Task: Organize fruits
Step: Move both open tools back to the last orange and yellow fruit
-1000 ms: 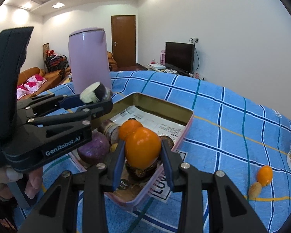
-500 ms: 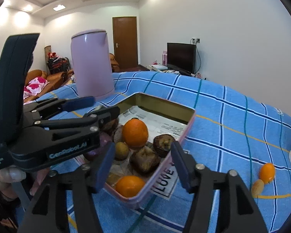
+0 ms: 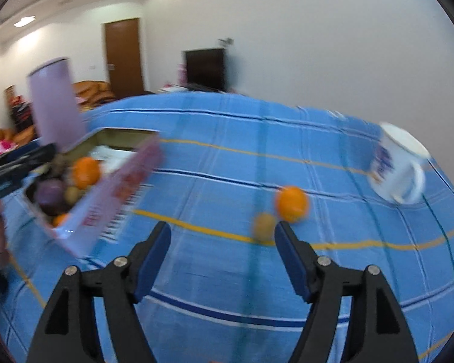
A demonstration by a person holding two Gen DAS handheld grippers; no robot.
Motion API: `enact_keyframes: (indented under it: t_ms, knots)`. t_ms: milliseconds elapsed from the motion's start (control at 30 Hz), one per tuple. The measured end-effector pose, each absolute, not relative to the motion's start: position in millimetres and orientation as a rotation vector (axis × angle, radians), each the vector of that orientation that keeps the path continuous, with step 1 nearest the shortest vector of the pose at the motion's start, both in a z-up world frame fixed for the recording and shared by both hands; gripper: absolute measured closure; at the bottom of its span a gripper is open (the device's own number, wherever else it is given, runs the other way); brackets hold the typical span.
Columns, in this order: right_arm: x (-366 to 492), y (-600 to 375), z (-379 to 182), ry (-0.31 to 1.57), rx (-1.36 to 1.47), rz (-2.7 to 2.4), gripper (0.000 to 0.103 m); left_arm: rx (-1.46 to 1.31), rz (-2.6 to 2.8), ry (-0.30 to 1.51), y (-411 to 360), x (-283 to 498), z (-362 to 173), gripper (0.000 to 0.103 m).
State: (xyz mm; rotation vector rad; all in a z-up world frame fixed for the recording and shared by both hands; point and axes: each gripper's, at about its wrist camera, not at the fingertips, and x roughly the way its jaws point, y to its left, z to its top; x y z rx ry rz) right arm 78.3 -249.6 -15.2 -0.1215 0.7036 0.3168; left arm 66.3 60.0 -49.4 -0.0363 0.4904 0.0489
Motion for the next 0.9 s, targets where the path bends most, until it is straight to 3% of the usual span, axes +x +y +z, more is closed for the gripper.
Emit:
enact_keyframes:
  t_ms: [133, 267, 567, 633, 900]
  knots:
    - [95, -269, -19, 0.756, -0.096, 0.250, 0.030, -0.023, 0.045, 0.518, 47, 70, -49, 0.028]
    - [116, -270, -23, 0.809, -0.075, 0.249, 0.048, 0.007, 0.051, 0.538, 33, 77, -48, 0.028]
    - [132, -267, -37, 0.872, -0.041, 0.282, 0.065, 0.016, 0.031, 0.567, 13, 89, -44, 0.028]
    - [135, -268, -40, 0.894, -0.047, 0.271, 0.075, 0.028, 0.029, 0.573, 6, 92, -44, 0.028]
    - [119, -286, -28, 0.824, -0.042, 0.269, 0.076, 0.047, -0.018, 0.610, -32, 113, -42, 0.028]
